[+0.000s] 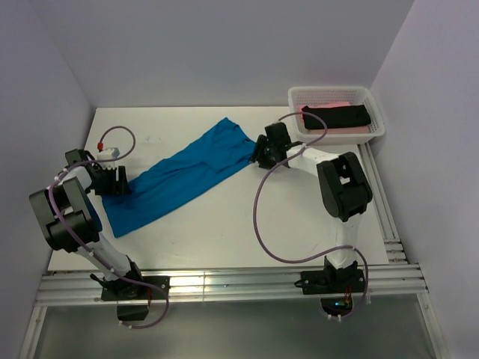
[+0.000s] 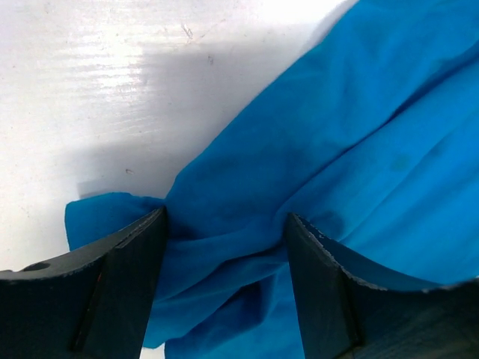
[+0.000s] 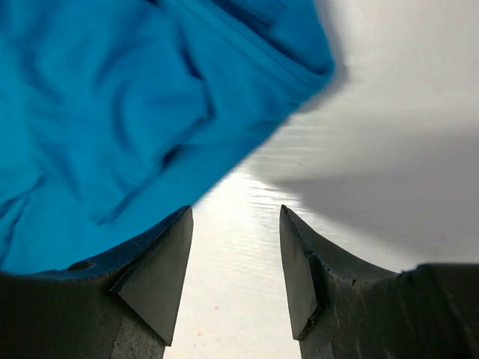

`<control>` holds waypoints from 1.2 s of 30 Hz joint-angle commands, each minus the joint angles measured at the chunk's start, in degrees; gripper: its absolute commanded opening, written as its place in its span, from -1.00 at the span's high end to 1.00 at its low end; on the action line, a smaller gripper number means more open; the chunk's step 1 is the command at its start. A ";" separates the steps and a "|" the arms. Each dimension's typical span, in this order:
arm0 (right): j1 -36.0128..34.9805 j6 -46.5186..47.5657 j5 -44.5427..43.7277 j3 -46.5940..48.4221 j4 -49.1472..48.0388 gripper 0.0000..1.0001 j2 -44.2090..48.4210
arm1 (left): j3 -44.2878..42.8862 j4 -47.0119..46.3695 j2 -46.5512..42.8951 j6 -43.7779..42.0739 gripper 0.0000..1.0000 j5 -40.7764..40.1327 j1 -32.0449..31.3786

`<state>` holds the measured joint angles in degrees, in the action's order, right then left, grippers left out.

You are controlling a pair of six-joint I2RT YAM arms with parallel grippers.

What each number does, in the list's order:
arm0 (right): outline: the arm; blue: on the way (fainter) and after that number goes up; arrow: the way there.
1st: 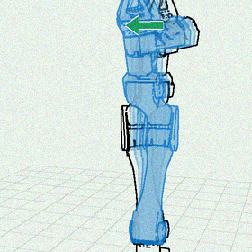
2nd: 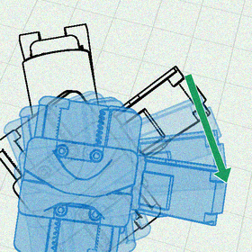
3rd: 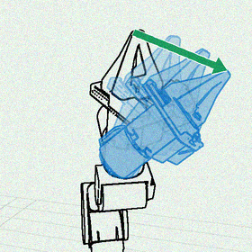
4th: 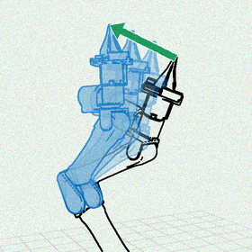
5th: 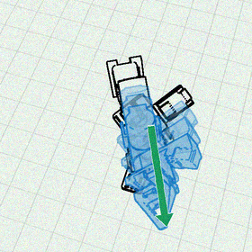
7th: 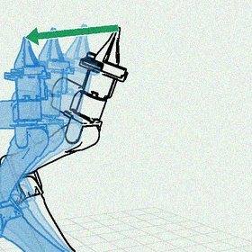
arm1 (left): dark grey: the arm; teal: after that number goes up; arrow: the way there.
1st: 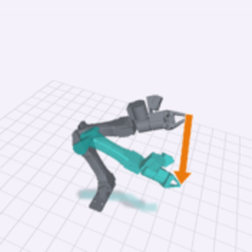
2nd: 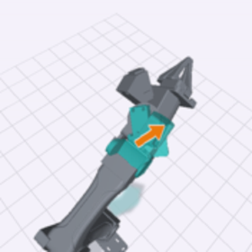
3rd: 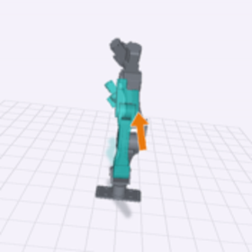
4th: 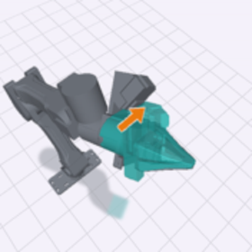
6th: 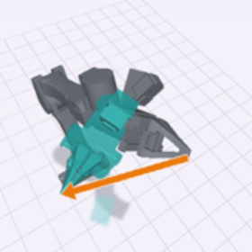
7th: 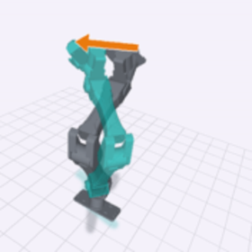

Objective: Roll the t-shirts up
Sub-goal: Fold the tshirt

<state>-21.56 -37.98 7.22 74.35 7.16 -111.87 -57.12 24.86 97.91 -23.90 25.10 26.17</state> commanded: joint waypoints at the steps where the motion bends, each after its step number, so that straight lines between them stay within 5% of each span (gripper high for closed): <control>1: -0.15 -6.31 -1.34 -0.61 -5.22 -0.15 -0.18 | 0.17 2.73 -2.46 -1.23 -0.40 -0.85 0.98; 12: -0.15 -19.04 -4.58 5.27 -8.57 -0.09 -10.73 | 0.78 2.12 -0.36 -4.48 -0.42 -1.72 2.92; 19: -0.15 -24.24 -1.72 18.27 -5.12 -0.09 -18.28 | -0.36 5.72 3.25 -8.70 -0.40 -2.07 2.57; 25: 0.55 -26.89 -0.64 28.28 -5.49 0.21 -24.70 | 2.62 8.18 3.26 -12.48 -0.39 -5.58 0.20; 31: 2.49 -31.01 2.09 35.87 -9.33 0.73 -31.73 | 3.08 12.74 2.81 -14.86 -0.37 -6.30 -4.01; 36: 5.47 -35.49 3.76 37.36 -17.26 0.80 -34.72 | 1.93 12.94 3.25 -13.19 -0.36 -6.20 -9.37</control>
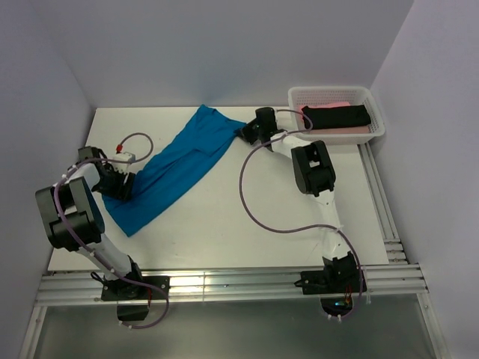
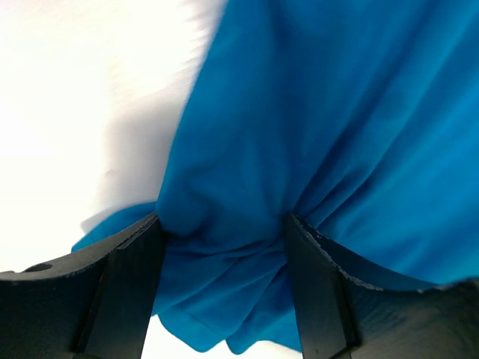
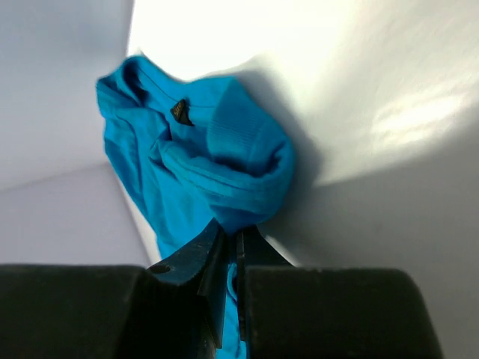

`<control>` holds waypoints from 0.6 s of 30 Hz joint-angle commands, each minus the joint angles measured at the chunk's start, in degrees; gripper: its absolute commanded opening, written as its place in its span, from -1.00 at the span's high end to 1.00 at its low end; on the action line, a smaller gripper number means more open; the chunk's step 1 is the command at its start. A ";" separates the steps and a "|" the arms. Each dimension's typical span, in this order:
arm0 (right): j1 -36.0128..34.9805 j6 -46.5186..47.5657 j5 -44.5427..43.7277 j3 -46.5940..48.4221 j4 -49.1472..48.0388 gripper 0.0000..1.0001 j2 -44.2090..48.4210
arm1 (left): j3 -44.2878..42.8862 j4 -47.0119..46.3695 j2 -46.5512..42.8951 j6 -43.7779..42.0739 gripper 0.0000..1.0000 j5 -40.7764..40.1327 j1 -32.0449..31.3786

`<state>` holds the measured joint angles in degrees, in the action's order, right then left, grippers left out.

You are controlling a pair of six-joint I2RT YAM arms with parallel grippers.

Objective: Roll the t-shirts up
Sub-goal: Fold the tshirt

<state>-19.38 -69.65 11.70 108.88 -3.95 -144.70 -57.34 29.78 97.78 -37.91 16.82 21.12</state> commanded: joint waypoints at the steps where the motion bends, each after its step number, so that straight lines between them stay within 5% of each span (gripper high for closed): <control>1: 3.73 -4.09 -0.89 3.18 -6.68 0.83 -2.68 | 1.62 7.66 3.73 2.21 -0.36 1.99 -6.60; 10: 8.47 -4.36 -2.03 8.80 -9.59 0.86 -5.50 | -3.48 9.07 8.75 10.92 -0.35 4.36 -15.67; 18: 9.88 -1.28 -1.34 14.25 -5.02 0.85 -6.38 | 0.73 14.95 3.05 13.30 -0.35 9.11 -20.24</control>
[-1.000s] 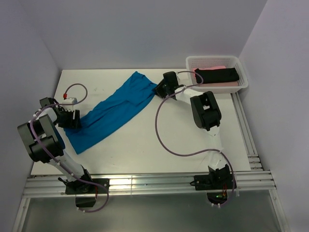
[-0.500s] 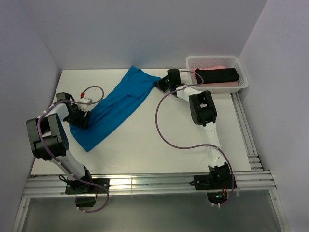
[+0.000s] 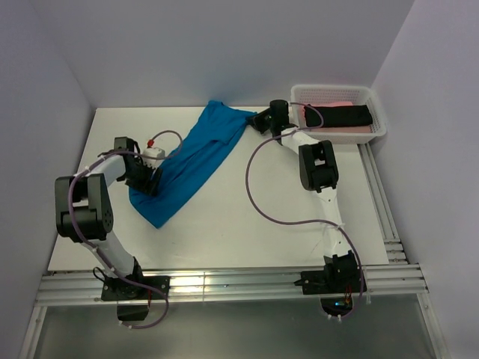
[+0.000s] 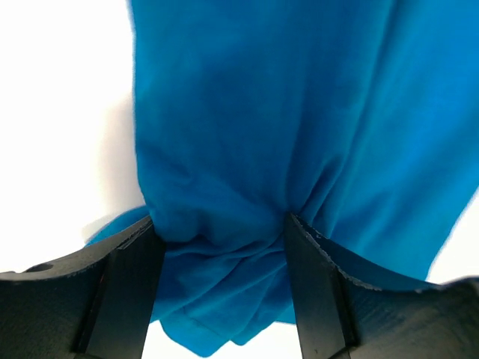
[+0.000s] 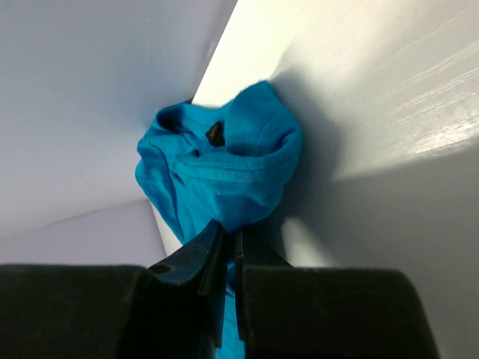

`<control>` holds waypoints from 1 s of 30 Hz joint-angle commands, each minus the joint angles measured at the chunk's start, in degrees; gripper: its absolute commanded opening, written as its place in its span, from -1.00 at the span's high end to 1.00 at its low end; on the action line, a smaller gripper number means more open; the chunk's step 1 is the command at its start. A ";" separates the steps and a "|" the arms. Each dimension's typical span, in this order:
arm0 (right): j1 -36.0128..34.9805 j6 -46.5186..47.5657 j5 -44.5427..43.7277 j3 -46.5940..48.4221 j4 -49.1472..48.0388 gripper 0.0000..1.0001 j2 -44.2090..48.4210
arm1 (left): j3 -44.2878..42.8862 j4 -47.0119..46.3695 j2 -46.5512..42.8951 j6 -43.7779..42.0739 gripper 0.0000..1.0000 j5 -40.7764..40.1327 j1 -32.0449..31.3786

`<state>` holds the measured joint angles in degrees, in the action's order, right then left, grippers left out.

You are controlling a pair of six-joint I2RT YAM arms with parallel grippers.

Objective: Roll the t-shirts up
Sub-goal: Fold the tshirt

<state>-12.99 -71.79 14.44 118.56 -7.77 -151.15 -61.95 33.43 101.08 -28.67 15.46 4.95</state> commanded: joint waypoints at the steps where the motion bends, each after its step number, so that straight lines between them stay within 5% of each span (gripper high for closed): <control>1: 3.50 0.77 -3.54 4.92 -0.76 0.85 -0.37 | 7.18 11.65 -1.66 4.58 -0.35 9.42 -7.03; 11: 2.53 0.15 -1.43 1.50 0.65 0.81 1.30 | 10.97 12.27 -12.75 6.52 -0.39 4.66 -22.87; 18: 2.53 2.00 -1.52 4.56 4.86 0.78 0.95 | 14.32 9.20 -14.24 8.36 -0.41 0.54 -41.22; 25: 2.62 2.27 -1.34 7.12 6.27 0.73 0.07 | 8.35 11.47 -13.28 9.77 -0.54 1.32 -47.22; 30: 2.71 2.18 -0.46 7.56 5.40 0.63 -0.28 | 3.77 15.79 -12.04 9.50 -0.79 10.29 -48.71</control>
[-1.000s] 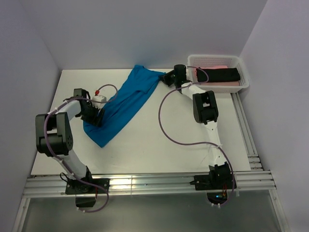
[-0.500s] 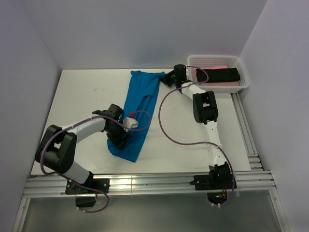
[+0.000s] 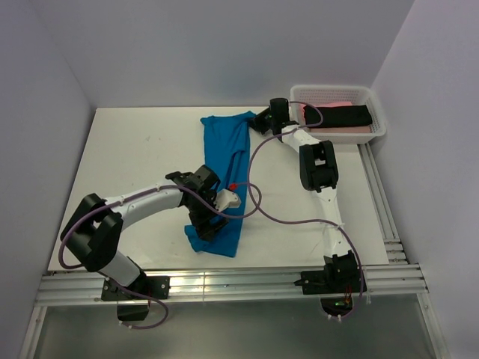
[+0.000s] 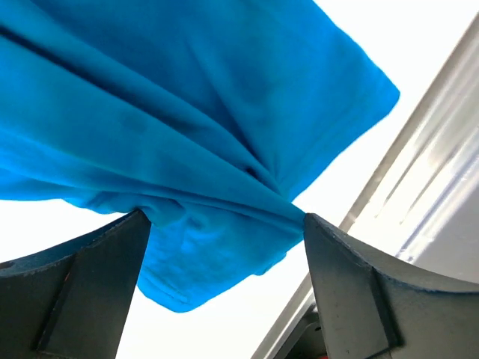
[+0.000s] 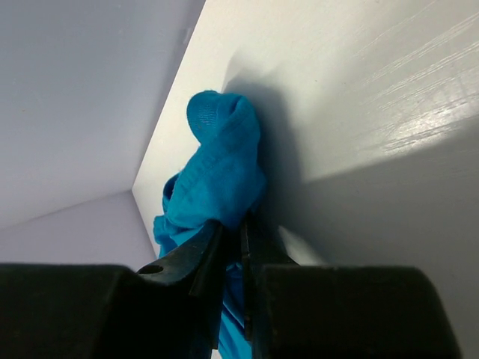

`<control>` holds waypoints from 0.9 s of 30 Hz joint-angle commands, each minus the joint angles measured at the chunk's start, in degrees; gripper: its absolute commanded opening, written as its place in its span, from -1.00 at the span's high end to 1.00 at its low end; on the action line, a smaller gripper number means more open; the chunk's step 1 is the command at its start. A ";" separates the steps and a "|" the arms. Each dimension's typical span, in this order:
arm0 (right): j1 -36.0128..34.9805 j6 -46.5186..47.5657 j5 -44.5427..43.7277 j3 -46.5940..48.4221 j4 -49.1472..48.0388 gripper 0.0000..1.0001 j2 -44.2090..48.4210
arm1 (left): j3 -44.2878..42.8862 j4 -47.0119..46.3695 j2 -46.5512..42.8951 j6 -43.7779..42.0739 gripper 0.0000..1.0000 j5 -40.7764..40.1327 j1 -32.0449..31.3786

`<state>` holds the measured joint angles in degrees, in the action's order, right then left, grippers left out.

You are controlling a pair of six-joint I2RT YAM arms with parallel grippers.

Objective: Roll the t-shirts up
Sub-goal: Fold the tshirt

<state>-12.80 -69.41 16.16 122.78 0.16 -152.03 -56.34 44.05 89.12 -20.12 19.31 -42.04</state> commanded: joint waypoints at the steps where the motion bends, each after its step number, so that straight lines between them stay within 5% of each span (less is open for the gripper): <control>1: 2.51 -0.29 -1.93 2.91 -2.88 0.57 0.68 | -0.98 3.69 -0.44 1.48 -0.79 5.40 -2.51; 5: 2.51 -0.03 -0.61 2.55 -3.42 -0.02 0.94 | -0.27 2.27 -2.72 2.36 -0.80 3.19 -4.45; 8: 2.60 0.15 -0.34 1.85 -3.24 -0.16 1.73 | -1.05 2.79 -5.00 3.24 -0.85 3.72 -4.54; 10: 2.86 -0.20 0.01 0.45 -4.03 -0.19 2.69 | -2.10 3.05 -7.11 4.03 -0.98 0.91 -4.45; 18: 3.22 2.69 0.97 -1.75 -3.33 -0.22 5.86 | -6.68 9.73 -11.68 5.88 -0.99 -5.24 -4.10; 27: 3.48 11.92 3.26 -16.04 -2.88 -0.24 19.81 | -18.10 10.26 -6.79 -3.25 -0.99 1.34 19.79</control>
<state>-10.90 -62.48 19.90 111.28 -0.23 -143.44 -70.74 53.63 79.33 -19.00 17.54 -27.46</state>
